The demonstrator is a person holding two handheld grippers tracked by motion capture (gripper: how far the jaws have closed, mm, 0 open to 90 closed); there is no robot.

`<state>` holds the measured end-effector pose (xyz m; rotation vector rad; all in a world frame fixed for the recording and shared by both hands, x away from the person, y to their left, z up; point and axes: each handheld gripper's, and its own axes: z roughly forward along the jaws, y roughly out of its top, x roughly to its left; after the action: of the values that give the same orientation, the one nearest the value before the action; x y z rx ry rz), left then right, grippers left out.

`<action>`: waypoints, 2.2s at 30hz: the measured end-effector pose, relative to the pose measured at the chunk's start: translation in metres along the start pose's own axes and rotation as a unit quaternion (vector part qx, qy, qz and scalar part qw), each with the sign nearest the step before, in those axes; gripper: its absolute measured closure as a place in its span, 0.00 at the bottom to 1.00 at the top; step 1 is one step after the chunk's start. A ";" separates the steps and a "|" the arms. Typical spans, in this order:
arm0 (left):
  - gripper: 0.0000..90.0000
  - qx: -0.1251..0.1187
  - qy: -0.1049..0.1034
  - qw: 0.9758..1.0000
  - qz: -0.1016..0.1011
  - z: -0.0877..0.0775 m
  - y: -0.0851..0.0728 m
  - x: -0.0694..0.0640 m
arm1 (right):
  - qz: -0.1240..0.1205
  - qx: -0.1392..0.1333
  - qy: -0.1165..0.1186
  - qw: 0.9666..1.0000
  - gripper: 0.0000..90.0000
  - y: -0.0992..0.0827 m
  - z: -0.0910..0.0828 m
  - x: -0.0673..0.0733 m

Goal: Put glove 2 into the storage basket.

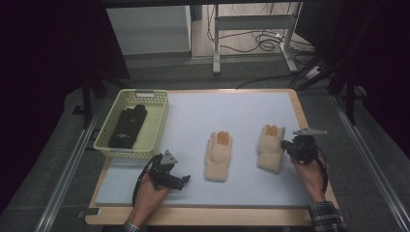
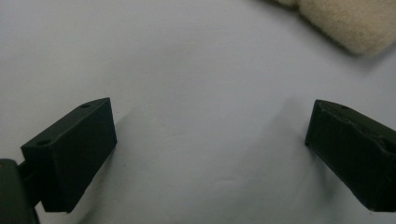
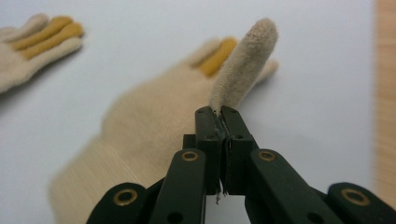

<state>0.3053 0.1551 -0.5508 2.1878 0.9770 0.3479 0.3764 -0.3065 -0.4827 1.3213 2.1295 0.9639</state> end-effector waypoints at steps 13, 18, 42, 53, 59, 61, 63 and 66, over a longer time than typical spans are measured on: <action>0.02 0.001 0.000 1.000 0.001 0.000 0.000 0.000 | -0.024 -0.009 0.020 0.999 0.95 0.025 -0.011 0.023; 0.02 0.000 0.000 1.000 0.001 0.000 0.000 0.000 | -0.037 -0.009 0.041 0.998 0.91 0.039 0.004 0.043; 0.02 0.002 0.000 1.000 0.002 0.000 0.000 0.000 | -0.055 0.011 0.075 0.996 0.51 0.028 0.044 0.050; 0.02 0.001 0.000 1.000 0.002 0.000 0.000 0.000 | -0.097 0.024 0.076 0.992 0.46 0.008 0.070 0.059; 0.02 0.001 0.000 1.000 0.002 0.000 0.000 0.000 | -0.085 0.022 0.066 0.994 0.63 0.007 0.068 0.060; 0.02 0.001 0.000 1.000 0.002 0.000 0.000 0.000 | -0.085 0.021 0.065 0.994 0.64 0.007 0.066 0.061; 0.02 0.002 0.000 1.000 0.002 0.000 0.000 0.000 | -0.083 0.018 0.066 0.994 0.64 0.008 0.063 0.061; 0.02 0.002 0.000 1.000 0.002 0.000 0.000 0.000 | -0.073 0.011 0.072 0.995 0.64 0.013 0.055 0.062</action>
<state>0.3054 0.1554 -0.5506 2.1929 0.9739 0.3485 0.3941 -0.2290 -0.5094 1.1182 2.3157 1.0038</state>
